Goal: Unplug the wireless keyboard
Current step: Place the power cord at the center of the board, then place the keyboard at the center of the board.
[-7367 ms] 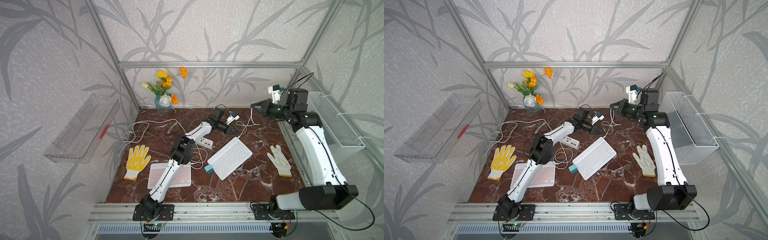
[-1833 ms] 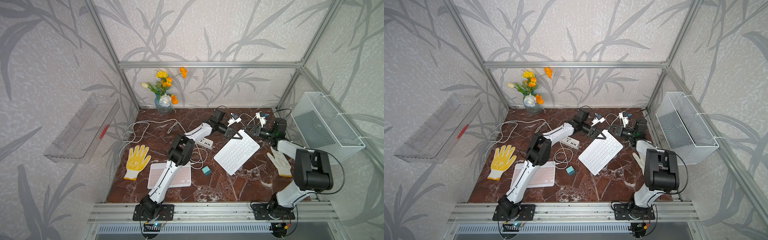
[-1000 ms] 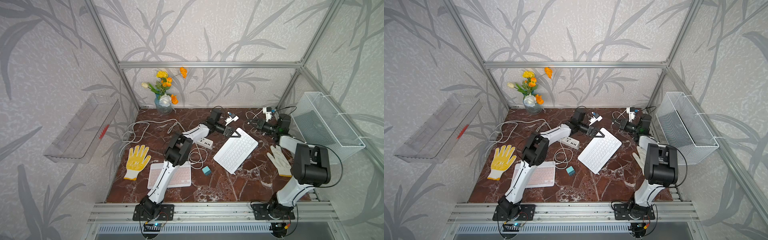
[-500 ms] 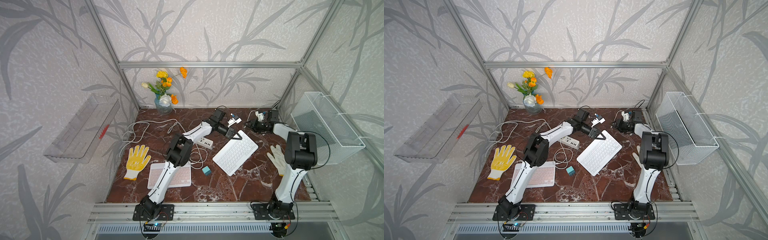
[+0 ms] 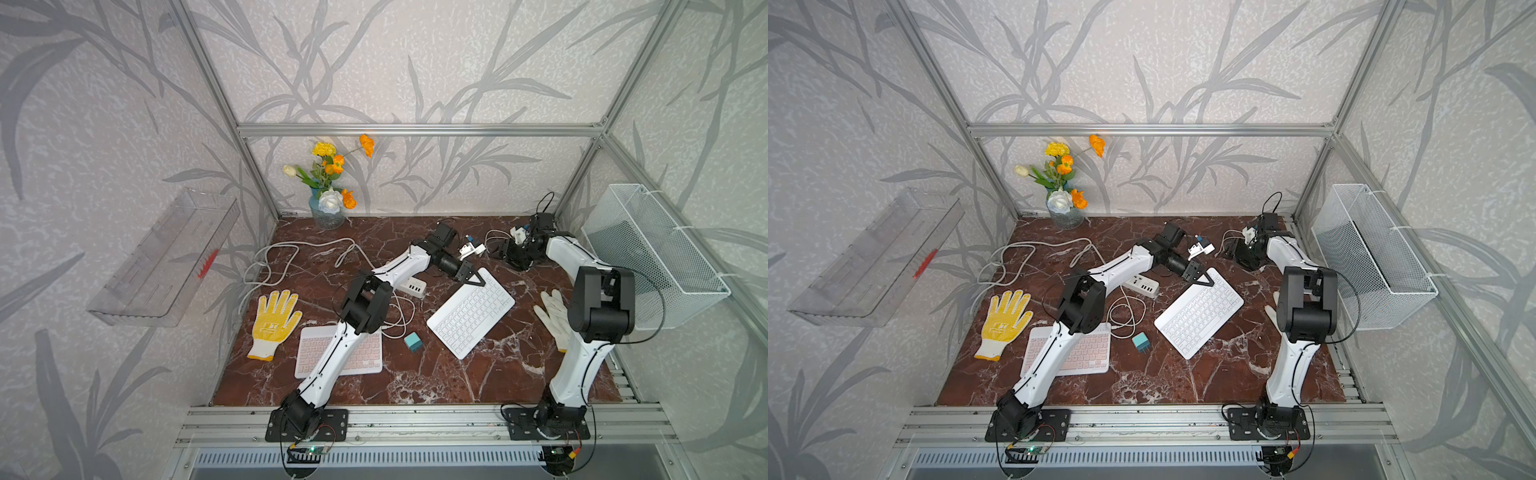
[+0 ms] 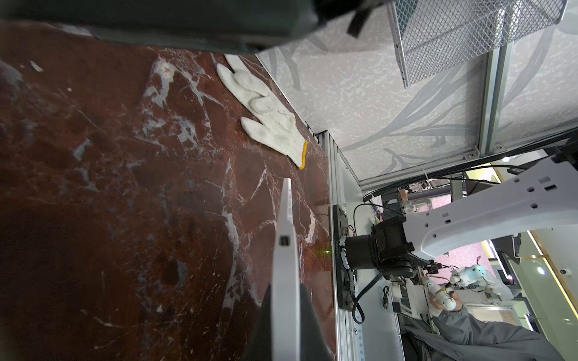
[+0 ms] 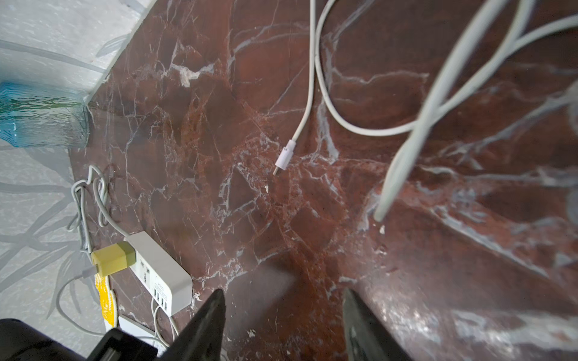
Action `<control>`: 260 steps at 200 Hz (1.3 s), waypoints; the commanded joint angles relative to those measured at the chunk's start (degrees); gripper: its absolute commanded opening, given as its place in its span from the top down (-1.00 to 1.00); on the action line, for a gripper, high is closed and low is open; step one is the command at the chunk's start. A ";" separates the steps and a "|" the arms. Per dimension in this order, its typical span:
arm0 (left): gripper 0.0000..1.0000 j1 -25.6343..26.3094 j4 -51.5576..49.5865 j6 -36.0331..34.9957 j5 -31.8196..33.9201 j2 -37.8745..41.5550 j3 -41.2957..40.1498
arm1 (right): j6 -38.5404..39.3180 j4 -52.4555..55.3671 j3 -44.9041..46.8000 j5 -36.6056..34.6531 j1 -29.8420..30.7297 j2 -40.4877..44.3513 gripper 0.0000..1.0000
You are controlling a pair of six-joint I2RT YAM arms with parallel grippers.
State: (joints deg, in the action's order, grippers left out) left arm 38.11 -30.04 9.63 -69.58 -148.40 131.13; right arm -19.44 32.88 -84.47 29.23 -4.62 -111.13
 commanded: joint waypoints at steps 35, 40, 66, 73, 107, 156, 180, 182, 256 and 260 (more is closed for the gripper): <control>0.84 2.52 4.49 7.67 4.95 -7.37 7.29 | 0.56 -0.37 6.92 -5.76 -0.04 19.63 -0.23; 0.84 2.89 4.52 8.32 5.35 -8.24 8.35 | 0.29 -0.94 7.65 -5.64 -0.04 21.01 -0.24; 0.72 4.10 7.02 14.16 7.87 -12.43 12.21 | 0.00 -3.17 11.47 -5.89 -0.08 26.61 -0.27; 0.67 4.25 8.67 15.68 8.17 -12.92 11.86 | 0.09 -3.64 12.45 -6.14 -0.07 27.80 -0.27; 0.16 5.18 10.42 17.98 11.86 -13.97 11.84 | -0.04 -4.83 15.74 -5.42 -0.04 30.74 -0.29; -0.31 4.98 7.60 17.86 16.65 -10.58 12.28 | 3.47 -6.09 18.53 -8.64 2.62 33.86 -0.29; -0.33 4.50 7.01 17.82 20.05 -5.04 10.68 | 6.81 -9.87 21.26 -9.51 5.39 36.68 -0.31; -0.33 4.38 6.95 17.76 20.37 -4.37 10.41 | 6.99 -10.32 21.60 -9.47 5.58 36.97 -0.31; -0.34 2.74 2.06 10.02 29.91 21.09 -11.80 | 11.82 -21.63 28.27 -4.53 9.95 44.08 -0.38; -0.34 2.61 2.09 9.85 30.91 22.38 -13.19 | 12.46 -21.64 28.30 -4.54 10.61 43.99 -0.38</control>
State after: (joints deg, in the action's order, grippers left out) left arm 40.84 -25.76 23.46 -44.75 -133.40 123.98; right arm -10.63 15.77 -57.10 23.05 3.49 -67.96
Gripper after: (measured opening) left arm 0.667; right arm 0.689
